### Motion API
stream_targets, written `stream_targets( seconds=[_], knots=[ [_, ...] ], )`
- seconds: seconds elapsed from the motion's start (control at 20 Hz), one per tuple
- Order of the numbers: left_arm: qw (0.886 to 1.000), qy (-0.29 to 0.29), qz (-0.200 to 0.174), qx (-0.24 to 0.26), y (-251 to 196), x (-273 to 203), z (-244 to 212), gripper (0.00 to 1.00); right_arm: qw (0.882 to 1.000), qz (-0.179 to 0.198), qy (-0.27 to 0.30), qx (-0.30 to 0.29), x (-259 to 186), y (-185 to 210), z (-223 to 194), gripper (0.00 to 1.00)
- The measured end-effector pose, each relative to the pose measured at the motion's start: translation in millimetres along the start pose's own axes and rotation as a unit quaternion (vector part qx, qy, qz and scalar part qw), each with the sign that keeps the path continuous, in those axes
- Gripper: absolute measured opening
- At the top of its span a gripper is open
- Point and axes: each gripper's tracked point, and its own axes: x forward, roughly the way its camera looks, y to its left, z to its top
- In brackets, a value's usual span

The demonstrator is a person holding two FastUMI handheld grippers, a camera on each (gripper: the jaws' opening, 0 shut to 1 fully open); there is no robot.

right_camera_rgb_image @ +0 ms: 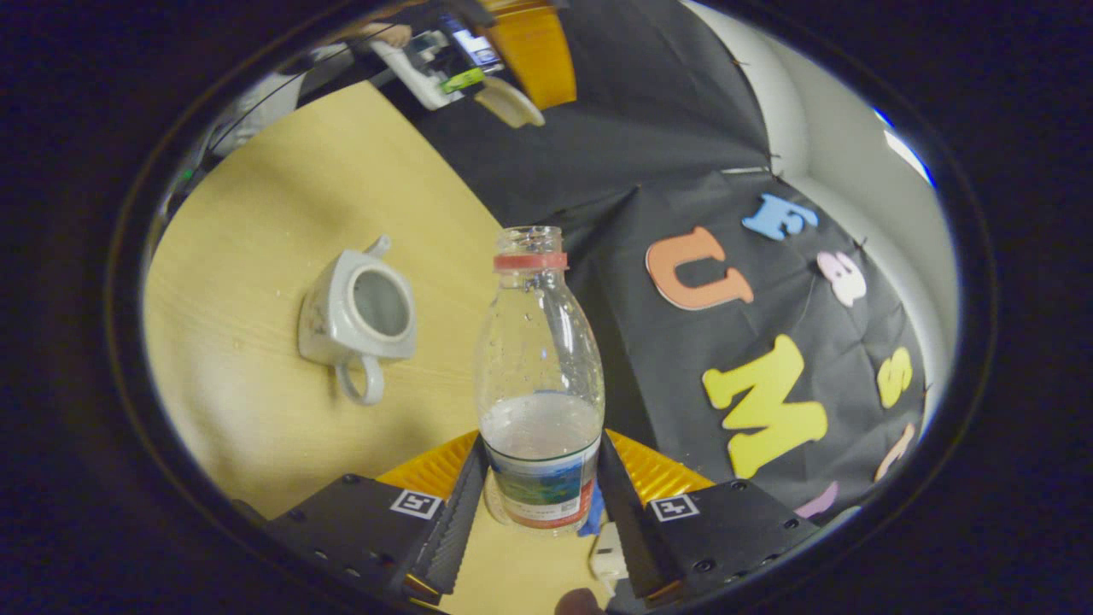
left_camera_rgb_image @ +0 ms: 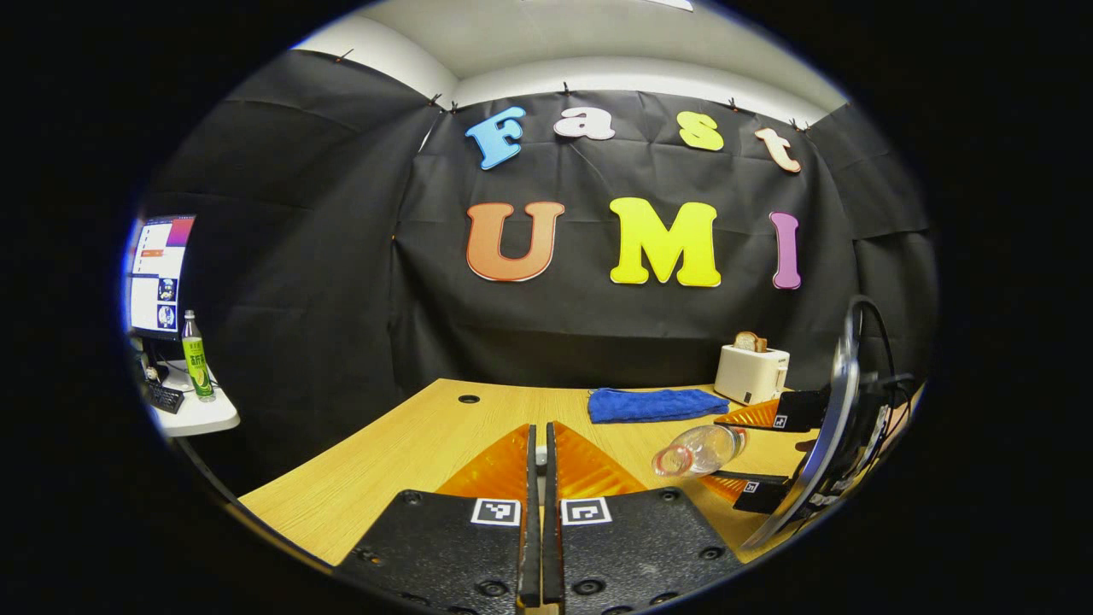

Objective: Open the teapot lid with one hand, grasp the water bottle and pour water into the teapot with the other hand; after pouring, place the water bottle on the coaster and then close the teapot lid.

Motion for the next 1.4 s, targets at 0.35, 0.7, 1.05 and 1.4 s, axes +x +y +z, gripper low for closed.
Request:
stream_targets(
  seconds=[0.35, 0.7, 1.05, 1.4],
  knots=[
    [1.0, 0.004, -0.008, 0.012, -18.4, 5.0, -3.2, 0.03, 0.924, 0.032, -0.013, 0.38, 9.2, -74.8, -8.0, 0.73],
    [1.0, 0.003, -0.017, 0.022, -30.3, 7.8, -1.6, 0.03, 0.875, -0.009, -0.019, 0.484, 45.4, -111.2, -47.4, 0.74],
    [1.0, 0.006, -0.006, 0.024, -22.9, 8.1, -4.2, 0.03, 0.86, 0.001, 0.012, 0.509, 85.8, -81.6, -79.7, 0.74],
    [1.0, 0.012, -0.002, 0.024, -20.4, 10.1, -8.4, 0.04, 0.86, 0.0, 0.022, 0.509, 99.6, -65.4, -94.3, 0.73]
  ],
)
